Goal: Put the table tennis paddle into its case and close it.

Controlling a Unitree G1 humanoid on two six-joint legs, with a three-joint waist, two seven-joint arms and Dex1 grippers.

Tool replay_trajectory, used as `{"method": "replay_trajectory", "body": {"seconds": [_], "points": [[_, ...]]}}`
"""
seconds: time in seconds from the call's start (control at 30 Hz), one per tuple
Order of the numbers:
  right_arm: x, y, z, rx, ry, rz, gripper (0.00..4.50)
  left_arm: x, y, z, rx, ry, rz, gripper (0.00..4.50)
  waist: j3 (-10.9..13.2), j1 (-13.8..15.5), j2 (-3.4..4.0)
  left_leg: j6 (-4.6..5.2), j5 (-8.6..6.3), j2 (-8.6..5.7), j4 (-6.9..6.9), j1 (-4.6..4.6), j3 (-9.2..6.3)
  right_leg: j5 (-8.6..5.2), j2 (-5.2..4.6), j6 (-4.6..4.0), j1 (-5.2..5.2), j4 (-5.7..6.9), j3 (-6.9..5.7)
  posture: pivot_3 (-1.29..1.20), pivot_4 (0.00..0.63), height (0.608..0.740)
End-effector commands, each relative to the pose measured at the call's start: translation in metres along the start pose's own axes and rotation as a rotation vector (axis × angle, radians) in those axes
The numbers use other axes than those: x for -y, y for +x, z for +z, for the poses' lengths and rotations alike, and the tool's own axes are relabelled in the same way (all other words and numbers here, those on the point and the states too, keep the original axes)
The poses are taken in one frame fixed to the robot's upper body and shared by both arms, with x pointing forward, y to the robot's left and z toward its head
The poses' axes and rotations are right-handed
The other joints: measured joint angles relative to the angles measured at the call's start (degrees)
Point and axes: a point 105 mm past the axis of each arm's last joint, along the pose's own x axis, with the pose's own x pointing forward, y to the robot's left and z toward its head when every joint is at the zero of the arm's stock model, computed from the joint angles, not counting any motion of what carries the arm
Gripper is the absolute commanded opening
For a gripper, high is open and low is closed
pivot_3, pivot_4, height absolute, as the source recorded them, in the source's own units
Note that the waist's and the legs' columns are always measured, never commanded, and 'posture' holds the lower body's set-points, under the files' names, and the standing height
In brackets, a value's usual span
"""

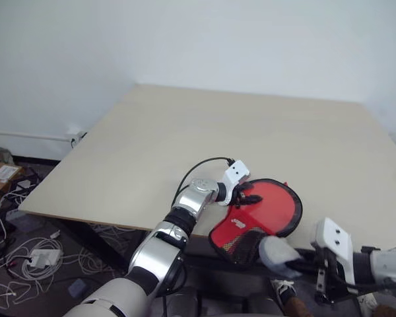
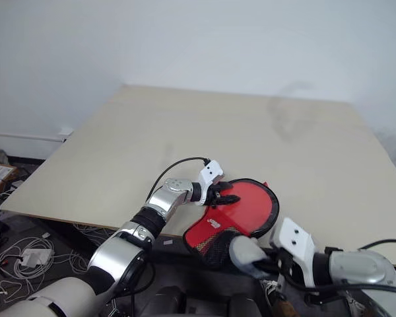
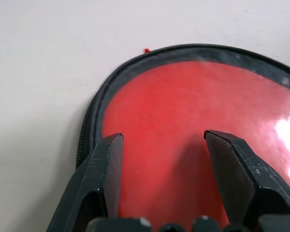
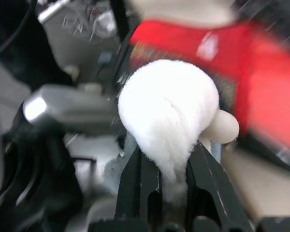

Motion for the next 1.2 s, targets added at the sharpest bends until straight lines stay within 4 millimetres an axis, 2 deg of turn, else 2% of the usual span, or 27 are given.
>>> {"method": "replay_trajectory", "body": {"seconds": [0.03, 0.17, 0.27, 0.43, 0.73, 1.03, 1.2], "points": [[0.001, 0.01, -0.005, -0.008, 0.038, 0.006, 0.09, 0.025, 0.001, 0.039, 0.074, 0.114, -0.197, 2.79, 0.01, 0.2, -0.01, 0.15, 0.09, 0.0, -0.01, -0.04, 0.0, 0.01, 0.0, 0.02, -0.02, 0.0, 0.0, 0.0, 0.0, 0.74], [-0.002, 0.018, -0.011, -0.012, 0.053, 0.013, 0.09, 0.029, 0.007, 0.059, 0.06, 0.231, -0.226, 2.79, 0.02, 0.18, -0.01, 0.24, 0.13, -0.03, -0.04, -0.12, 0.02, 0.05, -0.02, 0.15, -0.04, -0.04, 0.04, 0.0, 0.0, 0.74], [-0.004, 0.021, -0.012, -0.004, 0.063, 0.016, 0.09, 0.024, 0.015, 0.064, 0.019, 0.284, -0.192, 2.79, 0.03, 0.17, -0.01, 0.24, 0.13, -0.01, 0.04, -0.08, 0.0, 0.05, 0.02, 0.14, -0.03, -0.01, 0.02, 0.0, 0.0, 0.74], [-0.012, 0.014, -0.013, 0.003, 0.064, 0.037, 0.09, 0.023, 0.024, 0.042, -0.13, 0.418, -0.198, 2.79, 0.01, -0.16, 0.04, 0.24, 0.13, -0.01, 0.01, 0.0, 0.04, -0.01, 0.0, 0.05, 0.0, -0.02, 0.05, 0.0, 0.0, 0.74], [-0.017, 0.002, -0.005, 0.031, 0.051, 0.022, 0.09, 0.035, 0.023, 0.004, -0.26, 0.43, -0.326, 2.79, 0.03, 0.15, 0.05, 0.24, 0.13, 0.0, 0.07, -0.05, 0.03, 0.05, 0.01, 0.15, -0.02, 0.02, 0.06, 0.0, 0.0, 0.74], [-0.062, 0.005, -0.006, -0.002, 0.03, 0.22, 0.09, 0.033, 0.019, -0.005, -0.297, 0.427, -0.336, 2.79, 0.01, 0.11, 0.04, 0.25, 0.13, 0.02, 0.06, -0.01, 0.03, 0.05, 0.02, 0.16, 0.02, 0.02, 0.05, 0.0, 0.0, 0.74], [-0.079, 0.011, -0.008, -0.029, -0.003, 0.318, 0.09, 0.031, 0.016, -0.009, -0.317, 0.426, -0.333, 2.79, 0.0, 0.08, -0.01, 0.24, 0.12, 0.03, 0.06, -0.01, 0.03, 0.05, 0.02, 0.16, 0.02, 0.01, 0.05, 0.0, 0.0, 0.74]]}}
